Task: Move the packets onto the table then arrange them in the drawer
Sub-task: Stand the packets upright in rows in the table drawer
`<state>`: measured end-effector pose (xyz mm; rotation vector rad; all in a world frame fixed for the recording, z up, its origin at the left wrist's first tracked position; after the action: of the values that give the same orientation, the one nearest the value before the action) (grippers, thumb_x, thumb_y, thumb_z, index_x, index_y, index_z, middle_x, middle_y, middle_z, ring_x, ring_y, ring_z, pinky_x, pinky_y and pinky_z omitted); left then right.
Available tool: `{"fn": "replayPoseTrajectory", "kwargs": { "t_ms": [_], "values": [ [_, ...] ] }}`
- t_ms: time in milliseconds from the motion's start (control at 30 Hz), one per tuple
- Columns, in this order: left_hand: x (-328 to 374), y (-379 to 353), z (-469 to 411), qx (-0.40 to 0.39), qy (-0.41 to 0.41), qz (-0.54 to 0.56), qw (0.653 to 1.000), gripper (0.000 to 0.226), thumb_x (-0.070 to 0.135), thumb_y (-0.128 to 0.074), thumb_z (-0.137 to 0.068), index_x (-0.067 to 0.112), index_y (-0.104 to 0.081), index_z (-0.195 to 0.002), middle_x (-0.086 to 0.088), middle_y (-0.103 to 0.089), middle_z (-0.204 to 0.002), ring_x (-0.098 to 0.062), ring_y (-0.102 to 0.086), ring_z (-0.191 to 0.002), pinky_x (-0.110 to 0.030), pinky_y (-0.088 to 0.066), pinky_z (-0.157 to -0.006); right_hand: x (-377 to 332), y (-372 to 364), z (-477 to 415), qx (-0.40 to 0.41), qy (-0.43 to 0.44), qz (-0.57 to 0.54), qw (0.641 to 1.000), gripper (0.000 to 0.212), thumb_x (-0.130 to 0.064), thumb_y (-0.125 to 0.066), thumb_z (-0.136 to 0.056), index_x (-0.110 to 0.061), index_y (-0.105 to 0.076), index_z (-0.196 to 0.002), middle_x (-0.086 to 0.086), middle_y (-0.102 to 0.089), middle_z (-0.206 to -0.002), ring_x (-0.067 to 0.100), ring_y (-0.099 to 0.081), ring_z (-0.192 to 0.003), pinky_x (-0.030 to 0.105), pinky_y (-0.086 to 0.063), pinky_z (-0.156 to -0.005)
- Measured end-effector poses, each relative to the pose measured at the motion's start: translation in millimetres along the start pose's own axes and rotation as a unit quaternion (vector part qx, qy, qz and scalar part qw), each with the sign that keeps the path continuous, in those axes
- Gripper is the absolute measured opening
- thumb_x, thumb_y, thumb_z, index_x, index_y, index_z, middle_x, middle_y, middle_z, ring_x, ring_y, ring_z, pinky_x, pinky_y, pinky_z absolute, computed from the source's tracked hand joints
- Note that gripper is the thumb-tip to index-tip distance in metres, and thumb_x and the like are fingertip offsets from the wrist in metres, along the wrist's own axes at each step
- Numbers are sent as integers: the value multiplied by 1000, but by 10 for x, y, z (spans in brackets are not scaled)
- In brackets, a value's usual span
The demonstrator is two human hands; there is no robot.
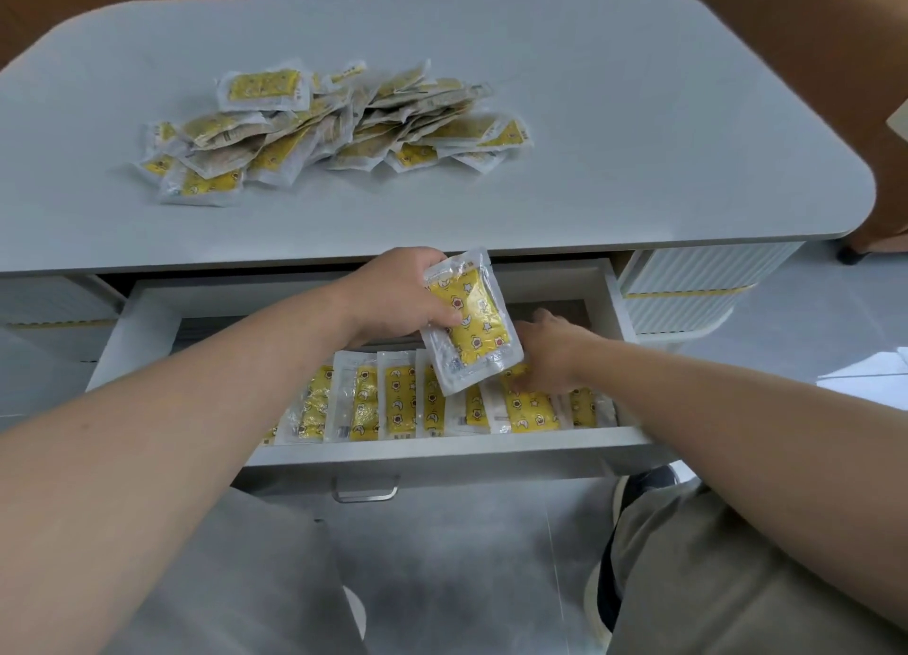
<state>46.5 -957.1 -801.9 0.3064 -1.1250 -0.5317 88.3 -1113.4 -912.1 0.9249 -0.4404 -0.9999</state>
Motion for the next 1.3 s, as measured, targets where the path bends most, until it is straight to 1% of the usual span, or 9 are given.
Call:
{"fn": "replayPoseTrajectory", "kwargs": {
  "t_ms": [133,200,300,400,467,633,767,967,1300],
  "values": [
    [-2,36,-12,7,-2,-21,1000,37,8,-79,-84,18,-65,-116,3,-75,-104,-12,-72,-94,-36,-58,-91,57,214,146,19,-31,31,999,77,-57,-78,-78,-23,-45,-138,13,-42,-141,33,-44,-130,45,-48,-103],
    [17,44,-22,7,-4,-48,999,39,9,-81,-82,19,-63,-115,3,-74,-104,-12,-72,-93,-34,-59,-87,23,393,218,14,-20,4,1000,67,-33,-79,-83,-20,-47,-140,10,-50,-129,30,-52,-117,37,-53,-91],
    [42,10,-18,1,-5,-85,996,46,12,-86,-77,20,-60,-114,4,-73,-103,-11,-70,-91,-32,-59,-84,-44,751,373,29,29,-142,989,64,3,-63,-82,-19,-49,-141,-1,-59,-114,19,-59,-103,27,-53,-81],
    [59,-88,-29,-4,-2,-110,994,55,19,-89,-73,20,-56,-116,7,-69,-102,-9,-67,-90,-27,-55,-76,-123,972,556,10,79,-337,938,67,6,-65,-80,-19,-51,-140,-5,-62,-119,15,-63,-106,27,-55,-88],
    [69,-166,-29,4,-4,-116,993,60,23,-91,-71,23,-52,-117,10,-63,-101,-5,-62,-86,-20,-48,-66,-189,1010,602,12,112,-371,922,60,-4,-75,-83,-21,-57,-138,-3,-64,-120,20,-66,-103,32,-58,-90],
    [21,-429,11,-5,7,-70,997,53,19,-89,-74,14,-53,-113,2,-65,-96,-8,-66,-75,-11,-49,-50,-228,947,544,28,139,-288,947,46,-36,-83,-82,-32,-65,-125,-7,-71,-107,11,-69,-92,26,-55,-85],
    [-80,-506,30,-20,26,-12,999,59,11,-87,-76,12,-50,-122,-8,-71,-99,-23,-75,-75,-34,-63,-70,-125,837,495,-12,118,-148,982,31,-30,-79,-87,-22,-72,-116,-12,-73,-96,3,-65,-85,23,-50,-79],
    [-5,-266,-1,19,-20,-114,993,52,21,-82,-83,19,-52,-125,6,-73,-95,-9,-72,-76,-33,-59,-77,136,643,354,-31,74,-10,997,19,-26,-75,-91,-20,-67,-108,-6,-70,-99,10,-63,-87,22,-43,-68],
    [123,-46,-7,66,-70,-177,980,37,25,-74,-90,23,-55,-121,10,-71,-94,-5,-70,-69,-23,-52,-68,206,249,215,-45,28,151,987,79,-53,-78,-80,-21,-49,-146,4,-55,-140,26,-50,-129,41,-45,-106]
  ]
}}
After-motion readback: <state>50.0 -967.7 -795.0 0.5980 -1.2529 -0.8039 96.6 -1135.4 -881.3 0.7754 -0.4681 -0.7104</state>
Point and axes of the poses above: each hand's wrist, its own z-axis away from the middle knuckle, its own y-axis out of the back of the hand, x = y × z, the point moved 9 cm from there along -z, towards the middle knuckle
